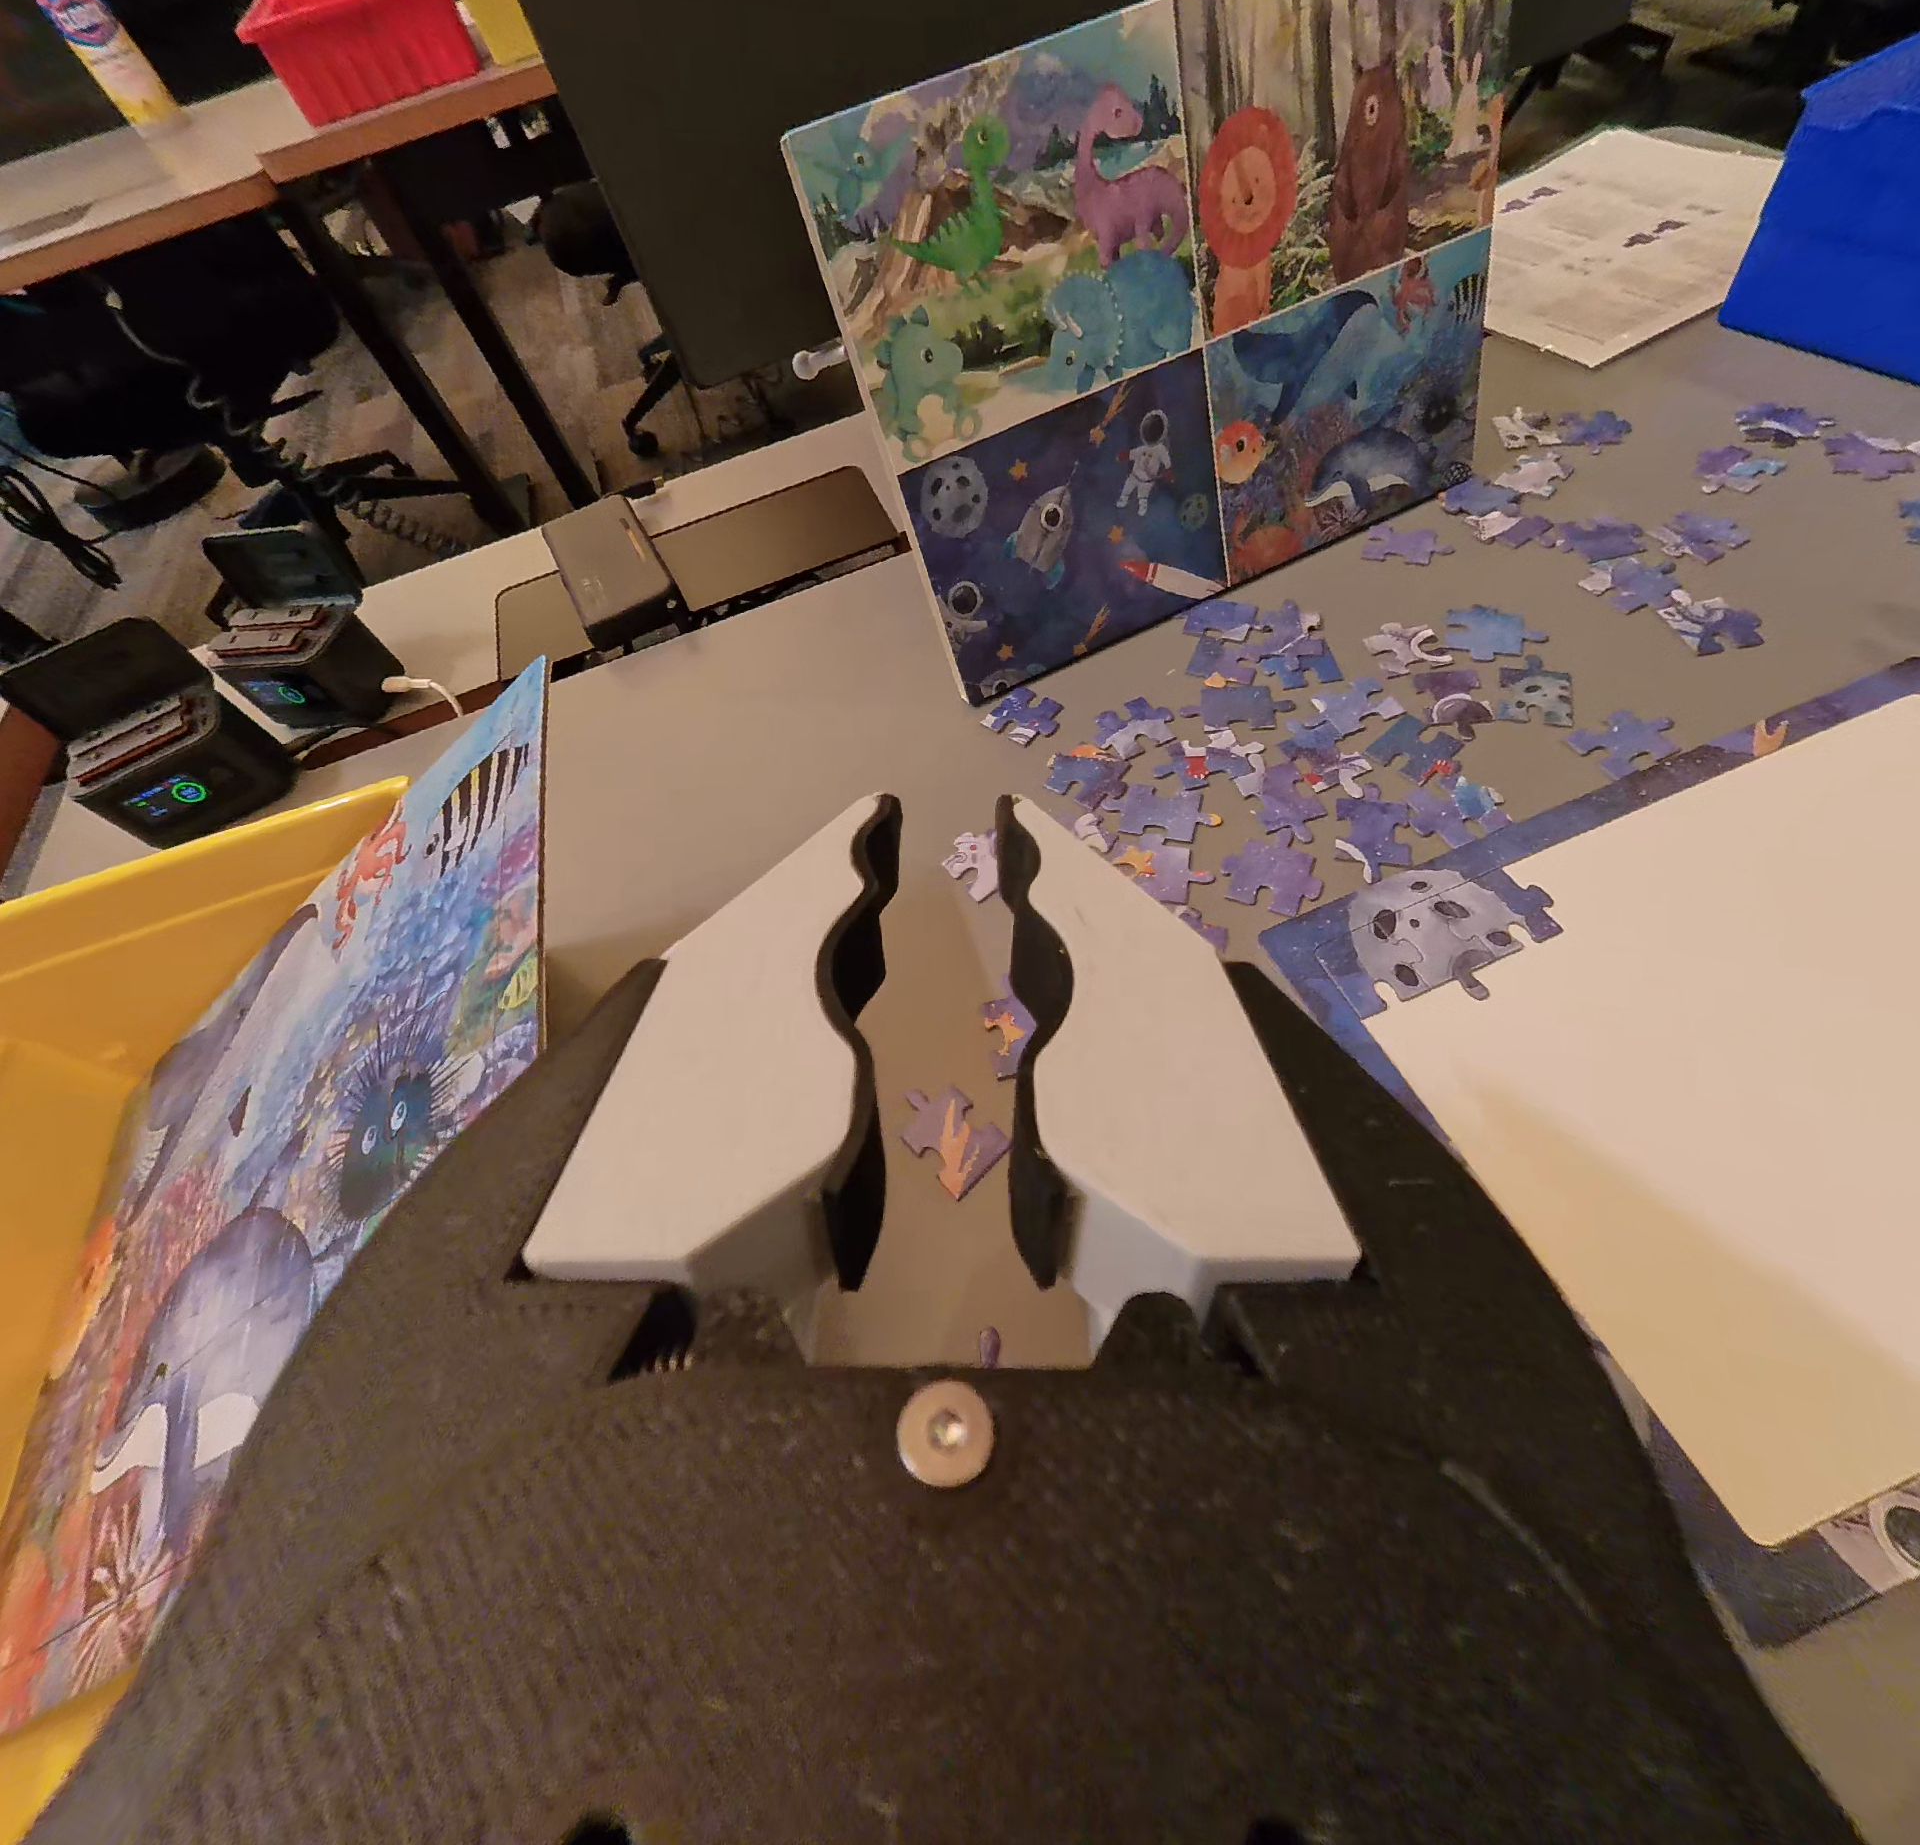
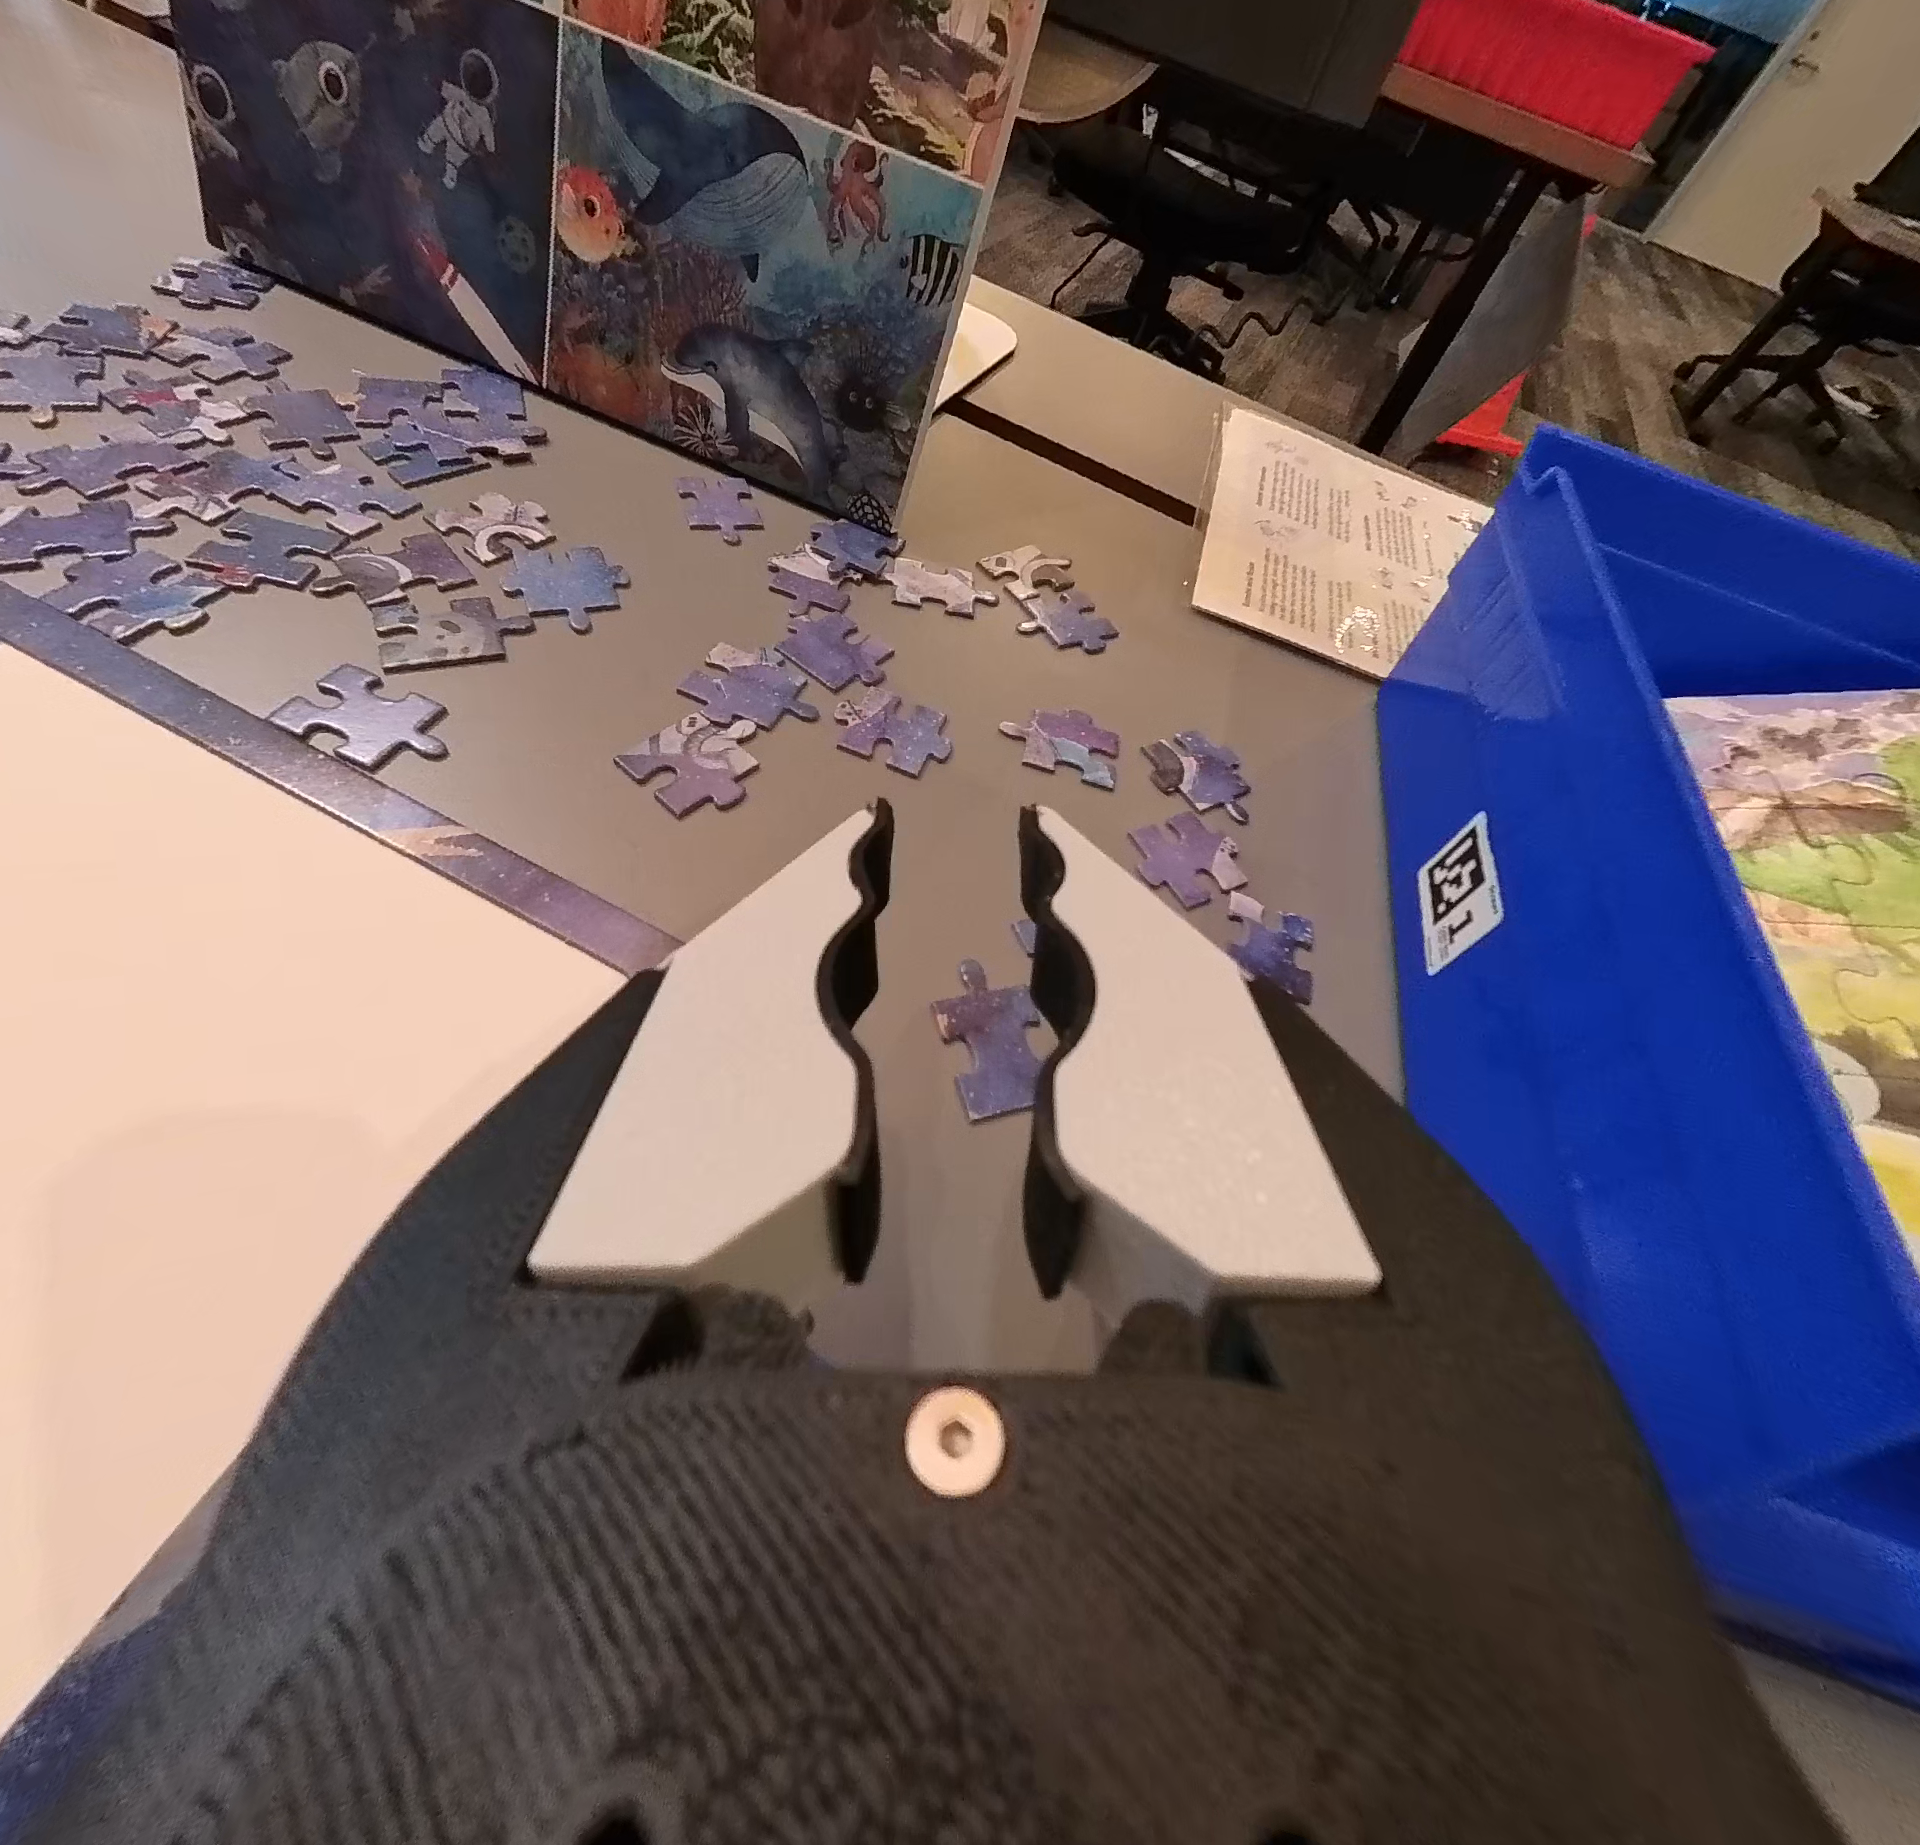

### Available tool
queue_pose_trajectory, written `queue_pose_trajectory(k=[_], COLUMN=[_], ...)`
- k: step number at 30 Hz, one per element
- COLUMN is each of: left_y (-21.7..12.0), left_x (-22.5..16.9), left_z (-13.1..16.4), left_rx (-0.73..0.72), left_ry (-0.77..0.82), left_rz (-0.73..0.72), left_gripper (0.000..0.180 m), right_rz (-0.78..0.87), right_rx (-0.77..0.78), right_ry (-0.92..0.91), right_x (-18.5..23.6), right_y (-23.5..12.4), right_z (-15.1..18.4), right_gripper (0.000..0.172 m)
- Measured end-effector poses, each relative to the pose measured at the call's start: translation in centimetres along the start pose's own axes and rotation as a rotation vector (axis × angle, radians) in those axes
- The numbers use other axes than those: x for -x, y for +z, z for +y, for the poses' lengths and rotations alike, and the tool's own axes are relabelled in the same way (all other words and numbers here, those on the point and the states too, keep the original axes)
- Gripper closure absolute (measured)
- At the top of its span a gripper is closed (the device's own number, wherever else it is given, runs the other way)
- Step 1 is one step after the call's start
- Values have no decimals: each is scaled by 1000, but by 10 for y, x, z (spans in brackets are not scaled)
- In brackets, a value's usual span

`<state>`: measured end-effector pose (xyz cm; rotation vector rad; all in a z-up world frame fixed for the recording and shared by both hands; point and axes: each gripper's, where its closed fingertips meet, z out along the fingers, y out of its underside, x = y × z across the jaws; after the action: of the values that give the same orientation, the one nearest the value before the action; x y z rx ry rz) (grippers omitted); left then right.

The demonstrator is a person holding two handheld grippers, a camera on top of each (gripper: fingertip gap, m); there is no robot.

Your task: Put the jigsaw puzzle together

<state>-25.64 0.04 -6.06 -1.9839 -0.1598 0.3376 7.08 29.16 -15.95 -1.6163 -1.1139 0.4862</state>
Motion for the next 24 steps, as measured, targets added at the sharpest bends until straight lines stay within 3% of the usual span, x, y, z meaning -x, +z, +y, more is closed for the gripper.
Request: queue_pose_trajectory(k=[24], left_y=[2], left_x=[10], left_z=[5], left_rx=[27], left_ry=[-8], left_rz=[-63], left_gripper=[156], right_rz=[2], right_rx=[3], right_ry=[-7], right_x=[0], right_y=[0], right_z=[0], right_gripper=[148])
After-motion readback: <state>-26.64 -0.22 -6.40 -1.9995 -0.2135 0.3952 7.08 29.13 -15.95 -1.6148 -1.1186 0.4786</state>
